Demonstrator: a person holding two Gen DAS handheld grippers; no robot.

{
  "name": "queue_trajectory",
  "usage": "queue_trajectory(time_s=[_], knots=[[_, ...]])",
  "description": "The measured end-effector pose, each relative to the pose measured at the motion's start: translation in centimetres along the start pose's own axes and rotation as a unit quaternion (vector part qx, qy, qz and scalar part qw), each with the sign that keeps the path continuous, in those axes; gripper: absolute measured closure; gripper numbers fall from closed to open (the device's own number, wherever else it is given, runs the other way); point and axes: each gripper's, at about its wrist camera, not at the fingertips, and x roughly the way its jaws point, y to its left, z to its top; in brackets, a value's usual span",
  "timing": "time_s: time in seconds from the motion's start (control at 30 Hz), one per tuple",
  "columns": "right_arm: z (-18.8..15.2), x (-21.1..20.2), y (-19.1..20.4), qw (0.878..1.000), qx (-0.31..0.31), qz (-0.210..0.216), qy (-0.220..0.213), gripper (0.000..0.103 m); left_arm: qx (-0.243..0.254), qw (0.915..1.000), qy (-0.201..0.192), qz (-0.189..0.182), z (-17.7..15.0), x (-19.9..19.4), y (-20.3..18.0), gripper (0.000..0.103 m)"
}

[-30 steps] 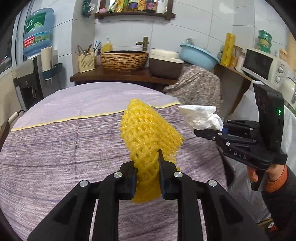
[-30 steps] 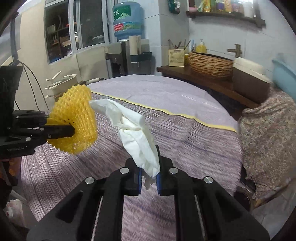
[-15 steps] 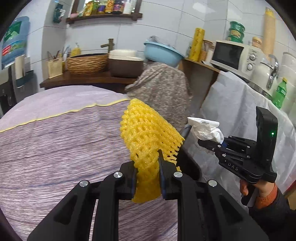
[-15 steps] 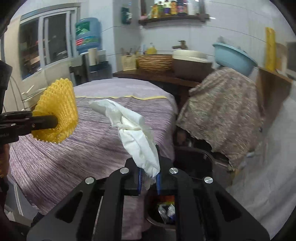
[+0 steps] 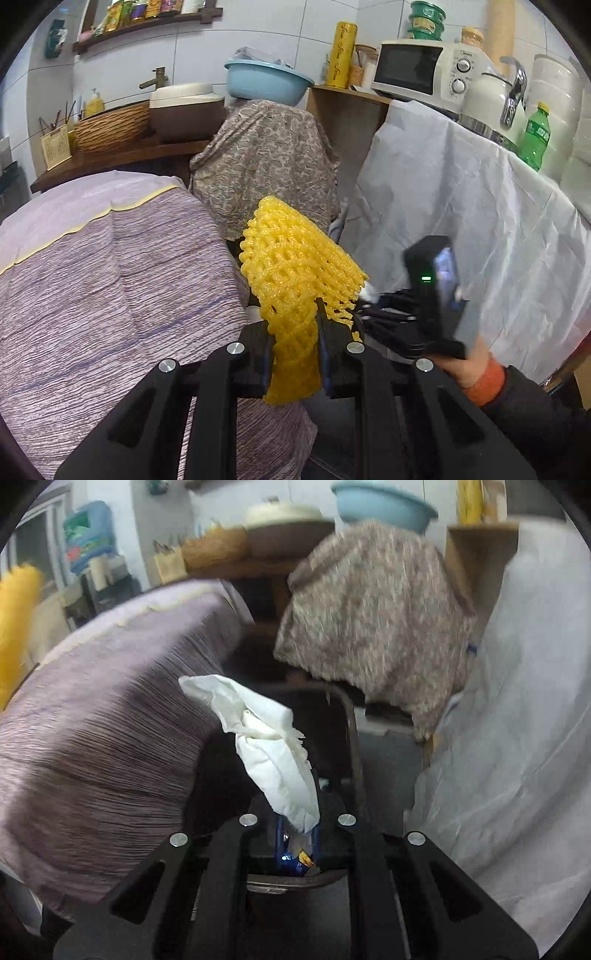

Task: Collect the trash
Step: 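Carry the tissue and foam net to the bin, right tool drops tissue, then open the left tool over the bin to drop the yellow foam net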

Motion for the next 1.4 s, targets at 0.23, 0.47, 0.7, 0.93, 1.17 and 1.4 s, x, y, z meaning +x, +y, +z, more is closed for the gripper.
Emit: queue_trajectory(time_s=[0.23,0.47,0.7,0.93,1.17,1.4], knots=[[-0.1,7.1,0.1,0.998,0.041,0.023,0.049,0.087,0.008,0.9999,0.015,-0.003,0.0,1.5,-0.7,0.083],[-1.0,7.7,1.0,0.998,0.034,0.01,0.044,0.035,0.014,0.9995,0.029,-0.005,-0.1,3.0,-0.9,0.083],[-2.5,4.2,-0.6,0.998,0.049,-0.011,0.031,0.025,0.025,0.9986,0.045,-0.012,-0.1,5.1,-1.8,0.083],[-4.4,-1.1,-2.8,0.997,0.066,-0.042,0.006,0.023,0.04,0.9962,0.074,-0.021,0.4,9.0,-3.3,0.083],[-5.4,-5.2,-3.6,0.995,0.073,-0.063,-0.023,0.022,0.033,0.9914,0.126,-0.012,-0.1,14.5,-4.2,0.083],[-5.6,-8.4,-4.3,0.991,0.065,-0.104,-0.051,0.02,0.016,0.9913,0.131,-0.007,-0.2,16.0,-4.2,0.044]])
